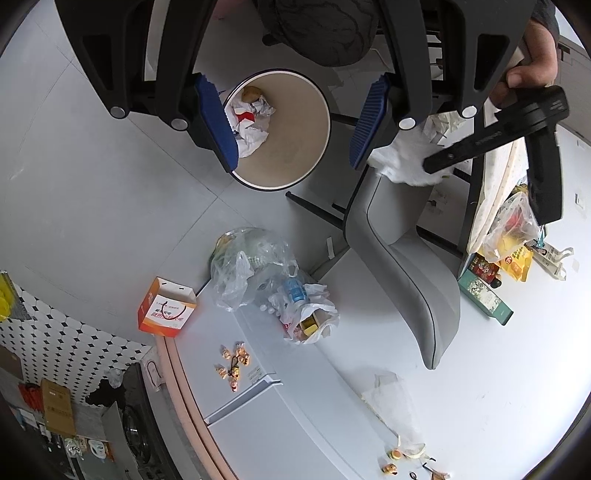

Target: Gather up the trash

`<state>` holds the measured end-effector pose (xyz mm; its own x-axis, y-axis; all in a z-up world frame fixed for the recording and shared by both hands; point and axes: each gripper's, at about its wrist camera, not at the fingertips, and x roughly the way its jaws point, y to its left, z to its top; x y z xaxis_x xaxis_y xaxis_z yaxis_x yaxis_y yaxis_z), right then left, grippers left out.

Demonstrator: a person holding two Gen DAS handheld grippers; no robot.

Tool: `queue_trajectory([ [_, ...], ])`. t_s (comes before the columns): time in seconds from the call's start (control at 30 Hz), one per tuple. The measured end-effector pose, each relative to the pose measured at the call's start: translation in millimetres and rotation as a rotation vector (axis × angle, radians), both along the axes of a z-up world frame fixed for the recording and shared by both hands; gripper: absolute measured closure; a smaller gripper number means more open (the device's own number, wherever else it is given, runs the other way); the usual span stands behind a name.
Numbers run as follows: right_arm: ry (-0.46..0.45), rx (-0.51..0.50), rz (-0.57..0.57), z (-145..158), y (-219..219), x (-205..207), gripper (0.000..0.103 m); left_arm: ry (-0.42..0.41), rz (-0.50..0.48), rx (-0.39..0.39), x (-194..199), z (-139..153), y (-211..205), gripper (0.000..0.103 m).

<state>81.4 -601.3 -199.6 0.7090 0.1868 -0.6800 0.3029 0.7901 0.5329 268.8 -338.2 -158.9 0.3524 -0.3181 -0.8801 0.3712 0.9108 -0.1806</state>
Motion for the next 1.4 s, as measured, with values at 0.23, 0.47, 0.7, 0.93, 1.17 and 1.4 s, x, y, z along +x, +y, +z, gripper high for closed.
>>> queue_trajectory([
  [0.23, 0.007, -0.005, -0.003, 1.3, 2.2, 2.1, 0.041, -0.029, 0.034, -0.020, 1.5, 8.0, 15.8, 0.043],
  [0.47, -0.001, -0.022, 0.024, 10.9, 15.8, 2.5, 0.040, -0.057, 0.072, -0.062, -4.2, 31.5, 41.3, 0.034],
  [0.7, -0.042, -0.051, 0.044, 40.5, 35.4, -1.6, 0.017, -0.131, 0.126, -0.109, -20.5, 71.4, 82.2, 0.018],
  [0.93, -0.095, -0.133, 0.094, 89.4, 76.6, -5.7, 0.007, -0.239, 0.186, -0.140, -44.9, 112.8, 127.0, 0.007],
  [1.17, -0.149, -0.196, 0.172, 131.5, 124.9, -10.3, 0.007, -0.310, 0.245, -0.166, -70.9, 142.6, 172.9, 0.006],
  [1.4, -0.184, -0.260, 0.237, 162.9, 172.8, -17.1, 0.008, -0.362, 0.308, -0.191, -97.3, 162.0, 220.9, 0.006],
])
